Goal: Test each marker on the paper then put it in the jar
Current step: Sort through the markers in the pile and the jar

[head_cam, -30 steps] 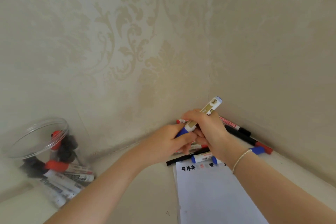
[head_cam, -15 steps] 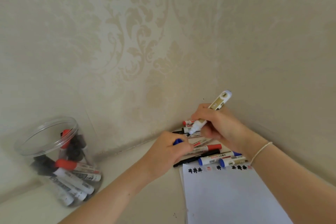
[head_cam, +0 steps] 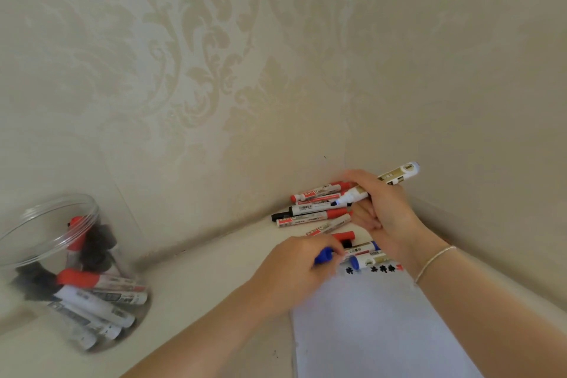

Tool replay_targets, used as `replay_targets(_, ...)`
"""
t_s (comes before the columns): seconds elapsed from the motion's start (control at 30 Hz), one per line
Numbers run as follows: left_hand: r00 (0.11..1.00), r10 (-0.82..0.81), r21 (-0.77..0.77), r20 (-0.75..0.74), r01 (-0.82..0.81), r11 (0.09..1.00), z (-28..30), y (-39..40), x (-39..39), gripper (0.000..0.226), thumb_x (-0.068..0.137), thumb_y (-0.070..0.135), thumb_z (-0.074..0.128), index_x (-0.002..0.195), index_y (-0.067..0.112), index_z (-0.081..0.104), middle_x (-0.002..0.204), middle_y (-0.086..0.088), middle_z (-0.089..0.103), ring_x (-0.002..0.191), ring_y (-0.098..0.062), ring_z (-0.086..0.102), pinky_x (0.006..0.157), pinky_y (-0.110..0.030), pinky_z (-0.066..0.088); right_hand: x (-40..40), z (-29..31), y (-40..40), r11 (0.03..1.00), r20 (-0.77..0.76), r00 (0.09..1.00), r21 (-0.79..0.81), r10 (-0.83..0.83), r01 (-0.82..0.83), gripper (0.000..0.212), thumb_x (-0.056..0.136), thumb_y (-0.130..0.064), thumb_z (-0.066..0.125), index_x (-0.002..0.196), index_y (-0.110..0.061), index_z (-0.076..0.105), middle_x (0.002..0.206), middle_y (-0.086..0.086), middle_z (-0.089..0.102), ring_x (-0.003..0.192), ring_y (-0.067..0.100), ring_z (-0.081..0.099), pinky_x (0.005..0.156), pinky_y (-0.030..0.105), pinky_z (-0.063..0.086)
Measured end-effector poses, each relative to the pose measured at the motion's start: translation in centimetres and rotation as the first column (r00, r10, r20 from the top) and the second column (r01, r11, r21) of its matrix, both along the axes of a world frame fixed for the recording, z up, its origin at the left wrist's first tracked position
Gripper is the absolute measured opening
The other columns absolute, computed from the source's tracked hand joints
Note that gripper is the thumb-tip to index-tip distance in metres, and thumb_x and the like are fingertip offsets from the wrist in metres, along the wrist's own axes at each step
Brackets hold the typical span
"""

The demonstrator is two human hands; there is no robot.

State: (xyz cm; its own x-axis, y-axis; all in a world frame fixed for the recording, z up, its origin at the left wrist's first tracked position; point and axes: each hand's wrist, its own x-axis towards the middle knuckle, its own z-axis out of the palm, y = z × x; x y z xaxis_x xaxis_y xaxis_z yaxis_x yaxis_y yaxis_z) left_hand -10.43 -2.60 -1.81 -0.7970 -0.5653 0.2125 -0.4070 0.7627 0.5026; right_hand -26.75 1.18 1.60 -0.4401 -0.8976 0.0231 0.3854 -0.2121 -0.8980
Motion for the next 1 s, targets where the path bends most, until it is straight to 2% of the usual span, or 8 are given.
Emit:
replay_targets(0.1,0.973,-0.226,-0.107,0.048,0.23,0.967,-0.9,1.6,-2.0,0.029,0.093,0.015,0.055,0.118,0.025,0.066,0.11,0.007,0.068,0.098,-0.005,0.055,0.086,-0.015,0.041,-1.2,-1.1,0.8,0.992,0.039,0.991,0.015,-0.126,0.126,0.033,0.086,-0.027,0.067,0.059,-0.016,0.05,0.04,-0.004,0.029,0.034,0.009,0.018,0.034,0.02,0.019)
replay_targets(0.2,0.944,-0.313,-0.199,0.105,0.329,0.923,-1.9,2.0,-3.8,0.039,0.089,0.008,0.054,0.124,0.022,0.063,0.118,0.003,0.066,0.109,-0.011,0.053,0.097,-0.03,0.04,-2.8,-2.1,1.8,0.963,0.129,0.954,0.018,-0.269,0.269,0.034,0.083,-0.031,0.07,0.065,-0.02,0.043,0.043,-0.004,0.027,0.037,0.009,0.018,0.036,0.02,0.02)
replay_targets(0.37,0.964,-0.24,-0.245,0.117,0.262,0.933,-1.8,1.9,-5.8,0.043,0.094,0.014,0.048,0.134,0.028,0.053,0.109,0.002,0.058,0.103,-0.006,0.034,0.089,-0.021,0.022,-4.8,-3.8,3.5,0.909,0.235,0.879,0.077,-0.415,0.409,0.04,0.083,-0.035,0.069,0.061,-0.021,0.039,0.045,-0.004,0.023,0.037,0.01,0.018,0.037,0.021,0.017)
replay_targets(0.43,0.973,-0.193,-0.234,0.128,0.219,0.947,-1.5,1.7,-6.4,0.041,0.097,0.019,0.046,0.136,0.03,0.049,0.103,0.003,0.053,0.097,-0.001,0.027,0.086,-0.022,0.022,-4.9,-4.2,3.8,0.906,0.243,0.873,0.085,-0.423,0.415,0.043,0.085,-0.035,0.067,0.059,-0.021,0.035,0.043,-0.004,0.022,0.036,0.01,0.017,0.036,0.021,0.017)
replay_targets(0.5,0.978,-0.154,-0.174,0.144,0.178,0.968,-1.5,1.1,-6.7,0.04,0.098,0.022,0.046,0.137,0.031,0.047,0.103,0.003,0.054,0.103,-0.007,0.035,0.093,-0.025,0.029,-4.9,-4.5,3.9,0.902,0.25,0.867,0.083,-0.431,0.424,0.043,0.086,-0.033,0.066,0.059,-0.02,0.035,0.042,-0.004,0.021,0.035,0.01,0.017,0.035,0.02,0.019)
replay_targets(0.7,0.994,-0.043,-0.082,0.1,0.052,0.995,-1.9,-1.0,-6.0,0.039,0.097,0.029,0.049,0.135,0.029,0.051,0.119,0.008,0.055,0.111,-0.009,0.047,0.095,-0.026,0.041,-5.1,-4.9,3.7,0.903,0.22,0.877,0.143,-0.428,0.405,0.039,0.082,-0.03,0.07,0.06,-0.021,0.04,0.048,-0.004,0.02,0.041,0.011,0.017,0.035,0.02,0.02)
replay_targets(0.83,0.985,-0.091,-0.17,0.144,0.115,0.979,-2.7,-0.2,-4.9,0.041,0.097,0.038,0.047,0.138,0.032,0.046,0.145,0.012,0.039,0.134,-0.005,0.029,0.112,-0.025,0.024,-5.2,-5.0,4.0,0.906,0.162,0.898,0.193,-0.409,0.378,0.038,0.082,-0.032,0.069,0.059,-0.021,0.041,0.046,-0.005,0.024,0.044,0.01,0.02,0.038,0.019,0.023)
replay_targets(1.0,0.963,-0.198,-0.085,0.182,0.215,0.973,-3.9,1.0,-2.4,0.044,0.098,0.042,0.044,0.141,0.046,0.035,0.154,0.018,0.022,0.142,0.002,0.01,0.116,-0.022,0.012,-4.4,-4.7,3.9,0.921,0.144,0.915,0.162,-0.378,0.355,0.04,0.086,-0.024,0.066,0.057,-0.019,0.039,0.041,-0.005,0.025,0.041,0.011,0.02,0.042,0.022,0.017)
